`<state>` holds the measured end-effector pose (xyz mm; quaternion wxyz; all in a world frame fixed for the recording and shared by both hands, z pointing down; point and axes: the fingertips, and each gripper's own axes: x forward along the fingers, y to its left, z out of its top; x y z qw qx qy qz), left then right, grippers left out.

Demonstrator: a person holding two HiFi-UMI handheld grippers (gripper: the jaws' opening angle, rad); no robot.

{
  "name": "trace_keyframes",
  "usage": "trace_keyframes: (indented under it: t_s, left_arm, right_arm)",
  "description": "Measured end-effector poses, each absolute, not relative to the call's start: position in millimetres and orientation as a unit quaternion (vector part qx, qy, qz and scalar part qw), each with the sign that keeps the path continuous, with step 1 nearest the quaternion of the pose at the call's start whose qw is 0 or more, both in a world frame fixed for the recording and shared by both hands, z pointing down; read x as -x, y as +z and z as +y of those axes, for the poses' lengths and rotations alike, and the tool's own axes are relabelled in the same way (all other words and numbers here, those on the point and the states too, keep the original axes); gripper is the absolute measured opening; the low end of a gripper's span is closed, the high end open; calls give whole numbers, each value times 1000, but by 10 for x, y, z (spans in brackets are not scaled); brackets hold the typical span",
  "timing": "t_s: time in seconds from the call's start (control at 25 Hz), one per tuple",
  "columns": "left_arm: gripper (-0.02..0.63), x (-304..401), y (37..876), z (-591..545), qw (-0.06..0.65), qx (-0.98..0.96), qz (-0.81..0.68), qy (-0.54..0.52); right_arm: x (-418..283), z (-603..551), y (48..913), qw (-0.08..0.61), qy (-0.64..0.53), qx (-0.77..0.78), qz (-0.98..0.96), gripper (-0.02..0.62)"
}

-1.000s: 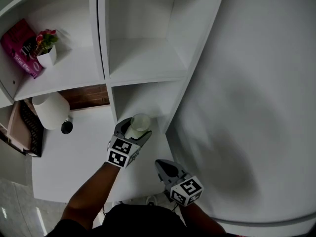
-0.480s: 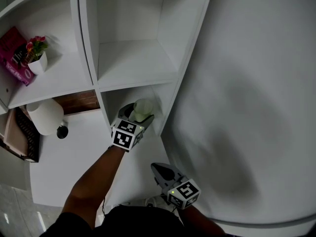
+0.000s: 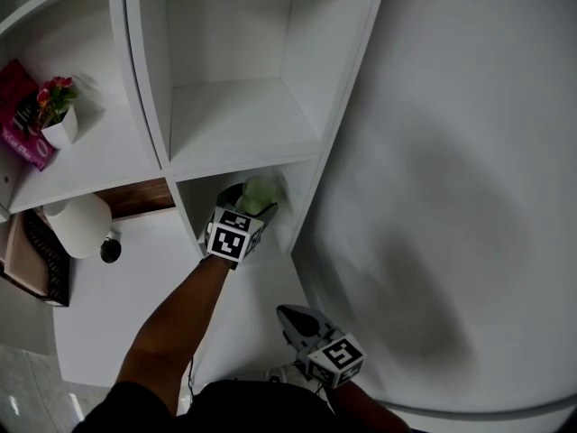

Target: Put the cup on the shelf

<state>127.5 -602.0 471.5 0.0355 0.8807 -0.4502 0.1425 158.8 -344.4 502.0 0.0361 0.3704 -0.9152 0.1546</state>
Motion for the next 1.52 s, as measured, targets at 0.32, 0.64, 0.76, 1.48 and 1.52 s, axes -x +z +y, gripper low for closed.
trace_keyframes:
  t_s: [0.32, 0.64, 0.76, 1.48, 1.52]
  left_arm:
    - [356, -1267, 4821, -6169, 47, -877, -456, 144]
    - [356, -1268, 4830, -6207, 39, -875, -458, 148]
    - [357, -1252, 4830, -6205, 36, -873, -465, 144]
    - [380, -1110, 4744, -5908, 50, -875, -461, 136]
    - [380, -1102, 4719, -5862, 48, -877, -459, 136]
  right_arm:
    - [-1578, -3492, 5048, 48, 156, -376, -912, 6]
    - [-1599, -3513, 5092, 50, 158, -386, -908, 6]
    - [-1591, -3518, 5098, 48, 167, -388, -905, 6]
    - [-1542, -3466, 5061, 57, 147, -382, -911, 6]
    - [-1539, -3471, 5062, 56, 145, -382, -911, 6]
